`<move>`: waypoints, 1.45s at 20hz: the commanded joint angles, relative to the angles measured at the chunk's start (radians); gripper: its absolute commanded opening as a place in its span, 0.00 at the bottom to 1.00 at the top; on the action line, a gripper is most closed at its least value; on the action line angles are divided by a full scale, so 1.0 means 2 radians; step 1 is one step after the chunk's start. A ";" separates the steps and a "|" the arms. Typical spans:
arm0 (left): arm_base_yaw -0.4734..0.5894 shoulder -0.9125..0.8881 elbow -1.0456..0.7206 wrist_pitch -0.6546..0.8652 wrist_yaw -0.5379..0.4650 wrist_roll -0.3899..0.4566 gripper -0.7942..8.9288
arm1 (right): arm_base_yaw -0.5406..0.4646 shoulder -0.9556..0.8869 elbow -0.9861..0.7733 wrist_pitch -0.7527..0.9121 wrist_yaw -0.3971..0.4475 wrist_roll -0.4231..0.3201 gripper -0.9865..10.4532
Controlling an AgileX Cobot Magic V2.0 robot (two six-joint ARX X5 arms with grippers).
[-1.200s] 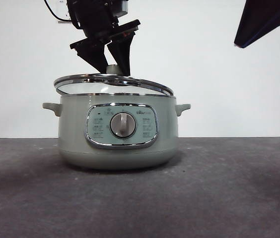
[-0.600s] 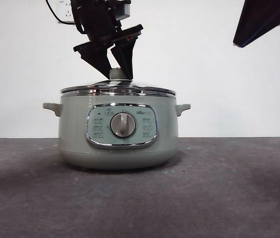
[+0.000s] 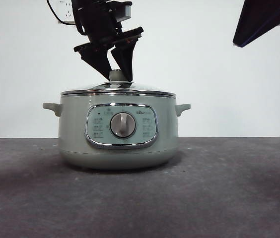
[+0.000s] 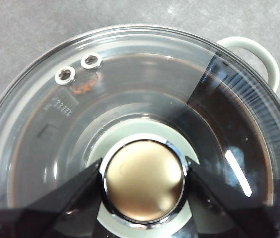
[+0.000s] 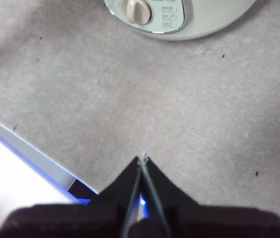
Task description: Pick up the potato,open the lid,put the potato in the pot,close the lid
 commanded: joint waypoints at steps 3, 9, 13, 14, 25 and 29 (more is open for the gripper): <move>0.006 -0.011 -0.004 0.008 -0.001 -0.002 0.73 | 0.001 -0.001 -0.004 0.002 0.000 0.004 0.08; 0.006 -0.082 -0.004 -0.033 0.001 -0.008 0.73 | 0.001 -0.001 -0.004 0.002 0.000 0.004 0.08; 0.000 -0.151 -0.004 -0.106 0.001 -0.008 0.53 | 0.001 -0.001 -0.004 0.002 0.000 0.004 0.08; -0.002 -0.165 -0.004 -0.122 0.001 -0.008 0.42 | 0.001 -0.001 -0.004 0.003 0.000 0.004 0.09; -0.071 -0.316 -0.040 -0.186 0.023 -0.063 0.07 | 0.001 -0.001 -0.004 0.004 0.000 0.004 0.09; -0.109 -0.394 -0.114 -0.186 0.021 -0.081 0.07 | 0.001 -0.001 -0.004 0.004 0.000 0.004 0.09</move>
